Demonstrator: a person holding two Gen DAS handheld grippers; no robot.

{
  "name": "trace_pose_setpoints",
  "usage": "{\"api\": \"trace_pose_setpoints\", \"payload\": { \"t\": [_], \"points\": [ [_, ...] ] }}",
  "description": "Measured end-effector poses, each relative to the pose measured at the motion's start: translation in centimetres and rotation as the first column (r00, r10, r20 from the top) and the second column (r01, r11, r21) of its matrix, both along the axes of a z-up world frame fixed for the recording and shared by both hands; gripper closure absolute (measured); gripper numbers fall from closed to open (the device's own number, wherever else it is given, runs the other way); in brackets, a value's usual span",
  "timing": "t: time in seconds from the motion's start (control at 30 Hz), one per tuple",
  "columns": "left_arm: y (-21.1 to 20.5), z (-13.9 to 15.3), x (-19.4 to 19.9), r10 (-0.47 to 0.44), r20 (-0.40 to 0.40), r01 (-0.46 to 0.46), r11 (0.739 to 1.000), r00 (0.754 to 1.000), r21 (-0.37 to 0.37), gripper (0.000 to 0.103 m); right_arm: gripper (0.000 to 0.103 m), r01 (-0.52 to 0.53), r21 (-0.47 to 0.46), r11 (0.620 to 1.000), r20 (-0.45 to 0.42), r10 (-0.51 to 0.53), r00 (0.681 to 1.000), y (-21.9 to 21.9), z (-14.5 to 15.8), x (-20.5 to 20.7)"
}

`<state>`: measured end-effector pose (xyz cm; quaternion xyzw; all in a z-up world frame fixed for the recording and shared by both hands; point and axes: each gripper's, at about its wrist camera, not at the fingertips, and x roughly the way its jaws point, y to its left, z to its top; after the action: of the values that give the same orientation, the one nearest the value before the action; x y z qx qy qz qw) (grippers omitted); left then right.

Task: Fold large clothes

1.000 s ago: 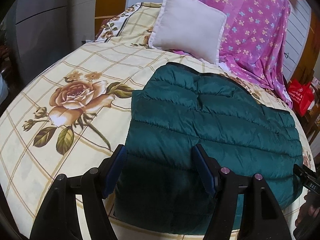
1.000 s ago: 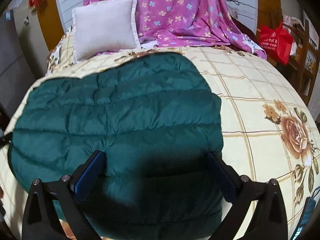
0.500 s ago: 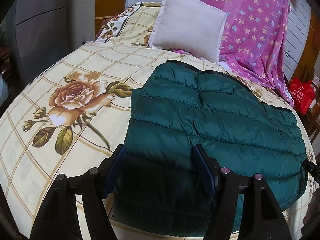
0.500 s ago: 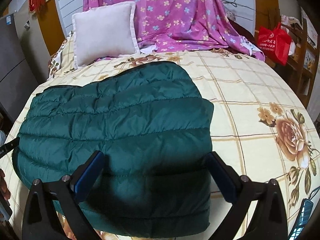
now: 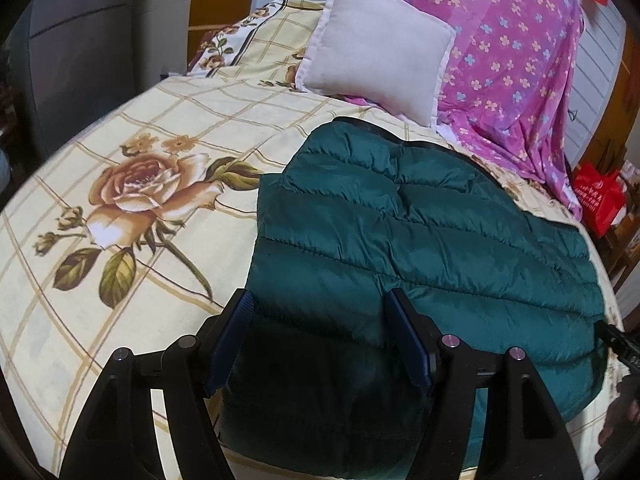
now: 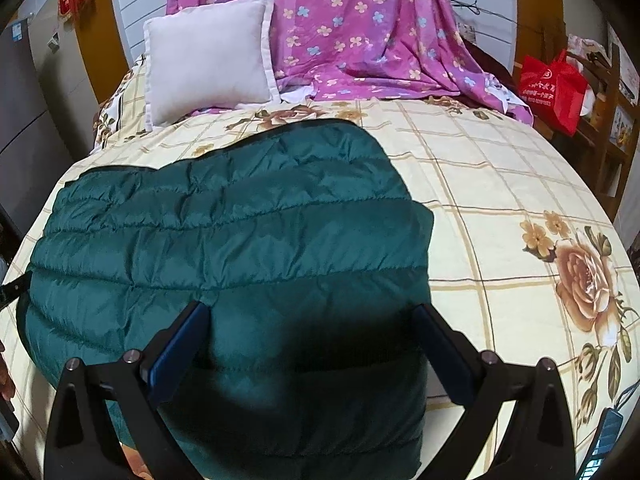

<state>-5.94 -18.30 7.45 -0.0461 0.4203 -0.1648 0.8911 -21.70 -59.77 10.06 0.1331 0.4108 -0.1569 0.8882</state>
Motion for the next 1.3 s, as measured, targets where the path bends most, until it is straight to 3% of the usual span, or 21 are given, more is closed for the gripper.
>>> {"api": "trace_pose_setpoints", "payload": {
  "t": [0.17,0.37,0.63,0.77,0.93,1.1,1.3],
  "points": [
    [2.1,-0.5,1.7,0.003,-0.069,-0.013,0.989,0.998,-0.149,0.047,0.000,0.001,0.043,0.999,0.009,-0.001,1.000,-1.5,-0.4,0.8],
    [3.4,-3.1,4.2,-0.012,-0.202,-0.051,0.951,0.979,-0.305,0.036,0.000,0.016,0.228,0.974,0.027,-0.022,0.999,-5.0,-3.0,2.4],
    [3.2,-5.0,5.4,-0.043,-0.266,-0.064,0.923,0.963,-0.379,0.026,0.000,-0.044,0.293,0.955,0.025,0.038,0.999,-6.4,-4.6,4.1],
    [3.2,-5.0,5.5,-0.050,-0.267,-0.059,0.921,0.962,-0.384,0.026,0.000,-0.042,0.195,0.980,0.059,0.031,0.998,-6.8,-2.6,3.3],
    [3.4,-5.1,5.3,-0.043,-0.251,-0.058,0.921,0.967,-0.385,0.024,0.000,-0.058,0.305,0.951,0.027,0.052,0.998,-8.0,-3.9,3.6],
    [3.1,-5.2,5.2,-0.050,-0.220,-0.041,0.921,0.974,-0.387,0.021,0.000,-0.087,0.395,0.915,0.050,0.074,0.996,-8.9,-5.6,4.5],
    [2.9,-5.2,5.3,-0.061,-0.209,-0.025,0.923,0.976,-0.383,0.020,0.000,-0.087,0.372,0.924,0.027,0.083,0.996,-8.6,-5.6,5.0]
  ]
}}
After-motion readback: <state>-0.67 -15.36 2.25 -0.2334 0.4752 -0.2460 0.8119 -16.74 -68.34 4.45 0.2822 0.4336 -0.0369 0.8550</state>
